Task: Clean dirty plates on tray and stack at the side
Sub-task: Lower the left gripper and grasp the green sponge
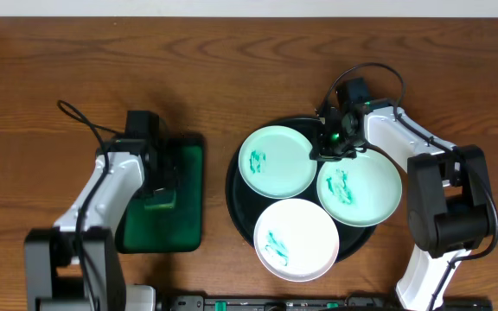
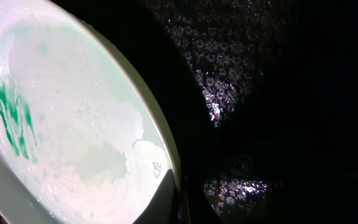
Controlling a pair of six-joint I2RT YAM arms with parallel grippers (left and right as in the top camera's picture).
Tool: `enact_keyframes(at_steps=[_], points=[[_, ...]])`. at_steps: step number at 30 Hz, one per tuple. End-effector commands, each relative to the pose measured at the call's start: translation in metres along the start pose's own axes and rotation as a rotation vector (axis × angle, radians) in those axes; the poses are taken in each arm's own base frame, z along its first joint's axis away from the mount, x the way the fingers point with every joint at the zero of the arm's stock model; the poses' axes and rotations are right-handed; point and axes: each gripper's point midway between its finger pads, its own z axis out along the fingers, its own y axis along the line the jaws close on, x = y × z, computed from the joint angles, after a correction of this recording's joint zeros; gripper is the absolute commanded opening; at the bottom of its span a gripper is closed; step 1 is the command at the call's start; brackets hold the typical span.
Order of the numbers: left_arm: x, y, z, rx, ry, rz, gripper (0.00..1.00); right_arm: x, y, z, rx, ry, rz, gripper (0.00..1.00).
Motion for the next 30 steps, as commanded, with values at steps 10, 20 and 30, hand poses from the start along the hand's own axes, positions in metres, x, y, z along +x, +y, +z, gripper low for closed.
enact_keyframes(at_steps=[10,20,30], points=[[-0.006,-0.006,0.016,0.04,0.007,0.006,0.7,0.006,0.0,0.007,0.002,0.025,-0.014,0.01],[-0.013,-0.008,0.016,0.048,-0.023,0.005,0.61,0.005,0.0,0.006,0.001,0.022,-0.015,0.01],[-0.016,-0.009,0.016,0.051,-0.035,0.0,0.13,0.005,0.0,0.006,0.002,0.022,-0.015,0.01]])
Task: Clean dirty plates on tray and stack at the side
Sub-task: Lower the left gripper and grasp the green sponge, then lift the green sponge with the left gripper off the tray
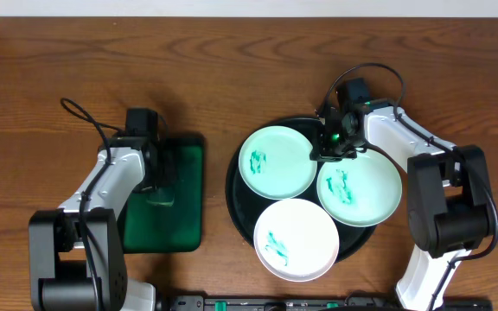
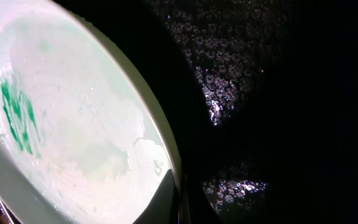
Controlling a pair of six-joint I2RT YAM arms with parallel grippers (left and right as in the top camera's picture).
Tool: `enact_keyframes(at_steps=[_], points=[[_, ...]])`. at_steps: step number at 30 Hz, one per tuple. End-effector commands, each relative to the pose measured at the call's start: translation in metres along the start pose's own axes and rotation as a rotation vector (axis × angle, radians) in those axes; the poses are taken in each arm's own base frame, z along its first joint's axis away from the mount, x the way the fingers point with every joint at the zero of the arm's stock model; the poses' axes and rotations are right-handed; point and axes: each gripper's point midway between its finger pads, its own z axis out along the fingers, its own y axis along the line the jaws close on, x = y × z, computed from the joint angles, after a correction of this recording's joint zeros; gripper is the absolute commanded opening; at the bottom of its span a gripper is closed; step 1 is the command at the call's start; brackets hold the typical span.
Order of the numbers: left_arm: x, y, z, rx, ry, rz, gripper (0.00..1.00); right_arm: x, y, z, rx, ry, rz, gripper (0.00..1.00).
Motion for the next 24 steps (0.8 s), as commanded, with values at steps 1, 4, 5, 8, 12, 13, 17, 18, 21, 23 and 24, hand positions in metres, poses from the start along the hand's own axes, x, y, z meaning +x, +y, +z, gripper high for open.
enact_keyframes(at_steps=[1,4,5,8,12,13,17,18,21,23,24], points=[[0.001,0.002,0.003,-0.003,0.003,-0.006,0.15,0.004,0.0,0.006,0.0,0.018,-0.008,0.01],[0.003,0.002,0.003,-0.004,0.011,-0.009,0.11,0.004,0.0,0.006,0.0,0.02,-0.007,0.01],[0.005,0.002,0.002,0.0,0.019,-0.013,0.07,0.005,0.0,0.006,0.001,0.02,-0.007,0.01],[0.008,-0.002,-0.004,0.022,0.031,-0.072,0.07,0.005,0.0,0.006,0.001,0.021,-0.007,0.01],[0.001,-0.016,-0.022,0.108,-0.003,-0.039,0.07,0.005,0.001,0.007,0.0,0.022,-0.008,0.01],[-0.002,-0.017,-0.029,0.115,-0.023,-0.038,0.07,0.005,0.001,0.007,0.001,0.023,-0.008,0.01],[-0.01,-0.021,-0.065,0.159,-0.119,-0.033,0.07,0.006,0.0,0.007,0.002,0.027,-0.007,0.01],[-0.01,-0.022,-0.077,0.176,-0.151,-0.032,0.07,0.006,0.001,0.007,0.001,0.026,-0.012,0.01],[-0.01,-0.021,-0.108,0.202,-0.24,-0.018,0.07,0.006,0.0,0.007,0.001,0.026,-0.015,0.01],[-0.01,-0.02,-0.142,0.223,-0.357,0.035,0.07,0.006,0.001,0.007,0.001,0.025,-0.023,0.01],[-0.011,-0.02,-0.154,0.231,-0.403,0.05,0.07,0.006,0.001,0.007,0.001,0.025,-0.023,0.01]])
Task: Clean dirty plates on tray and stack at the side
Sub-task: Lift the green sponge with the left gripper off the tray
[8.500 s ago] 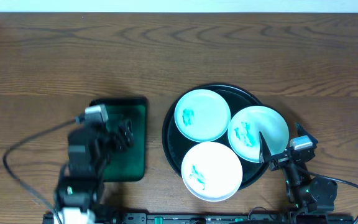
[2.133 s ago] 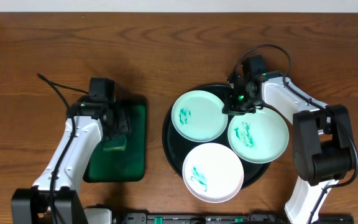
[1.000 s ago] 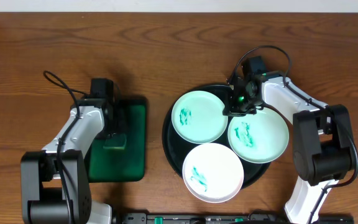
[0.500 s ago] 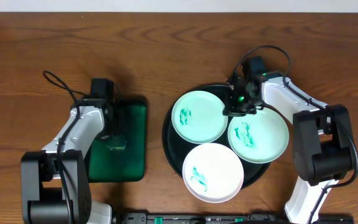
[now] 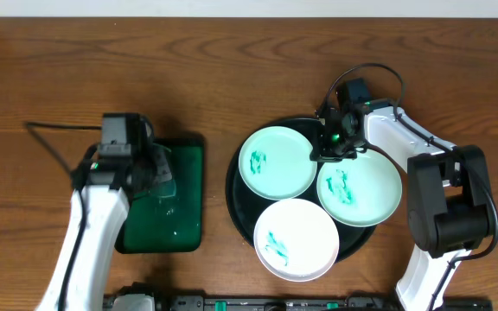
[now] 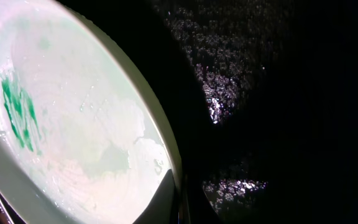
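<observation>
Three plates smeared with green lie on a round black tray point(image 5: 236, 203): a mint plate point(image 5: 277, 162) at the upper left, another mint plate point(image 5: 366, 194) at the right, and a white plate point(image 5: 296, 239) in front. My right gripper point(image 5: 331, 147) point(image 6: 180, 186) is shut on the right-hand rim of the upper-left mint plate point(image 6: 73, 124), one finger inside the rim and one outside. My left gripper point(image 5: 161, 173) hovers over a dark green cloth pad point(image 5: 167, 225). Its jaws are too small in the overhead view to read.
The tray sits right of centre on a brown wooden table point(image 5: 232, 60). The green pad lies to its left. A cable point(image 5: 50, 134) trails from the left arm, and another cable loops above the right wrist.
My left arm has shifted left and looks larger in the overhead view, with its gripper still over the green pad. My right gripper and the plates have barely moved.
At first my left gripper was low on the middle of the green pad and my right gripper was shut on the mint plate's rim. Then the left gripper was slightly further back on the pad. Now the left arm stands further left, and the right grip is unchanged.
</observation>
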Controlling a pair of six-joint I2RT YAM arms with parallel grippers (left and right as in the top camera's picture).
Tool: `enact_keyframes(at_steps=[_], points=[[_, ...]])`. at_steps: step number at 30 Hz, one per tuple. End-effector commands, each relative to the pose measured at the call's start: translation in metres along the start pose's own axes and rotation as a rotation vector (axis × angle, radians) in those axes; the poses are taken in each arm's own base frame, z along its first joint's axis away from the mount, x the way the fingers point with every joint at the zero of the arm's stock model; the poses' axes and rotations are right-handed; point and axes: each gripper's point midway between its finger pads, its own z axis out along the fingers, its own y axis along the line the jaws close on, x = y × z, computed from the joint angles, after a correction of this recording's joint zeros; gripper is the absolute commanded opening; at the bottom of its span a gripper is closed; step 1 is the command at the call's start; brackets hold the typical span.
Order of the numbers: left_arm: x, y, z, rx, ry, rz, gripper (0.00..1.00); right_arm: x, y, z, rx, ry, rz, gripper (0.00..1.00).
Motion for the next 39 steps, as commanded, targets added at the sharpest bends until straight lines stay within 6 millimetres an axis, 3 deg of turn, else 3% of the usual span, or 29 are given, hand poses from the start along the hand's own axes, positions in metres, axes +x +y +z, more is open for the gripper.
enact_keyframes(at_steps=[1,7,11,20,23,26,39], points=[[-0.023,-0.013,-0.053,0.063,-0.197,0.096,0.07,0.004,0.001,0.007,0.0,0.02,-0.018,0.01],[-0.053,-0.027,-0.113,0.117,-0.487,0.181,0.07,0.004,0.001,0.007,0.001,0.02,-0.021,0.01],[-0.063,-0.03,-0.132,0.13,-0.579,0.186,0.07,0.005,0.001,0.007,0.0,0.02,-0.021,0.01],[-0.063,-0.029,-0.125,0.118,-0.557,0.206,0.07,0.01,0.0,0.007,0.004,0.043,-0.009,0.01],[-0.064,-0.029,-0.121,0.116,-0.547,0.205,0.13,0.01,0.0,0.007,0.004,0.043,-0.009,0.01],[-0.064,-0.029,-0.12,0.115,-0.543,0.205,0.07,0.01,0.0,0.006,0.004,0.044,-0.009,0.01],[-0.064,-0.029,-0.121,0.112,-0.55,0.223,0.07,0.01,0.0,0.007,0.004,0.044,-0.01,0.01]])
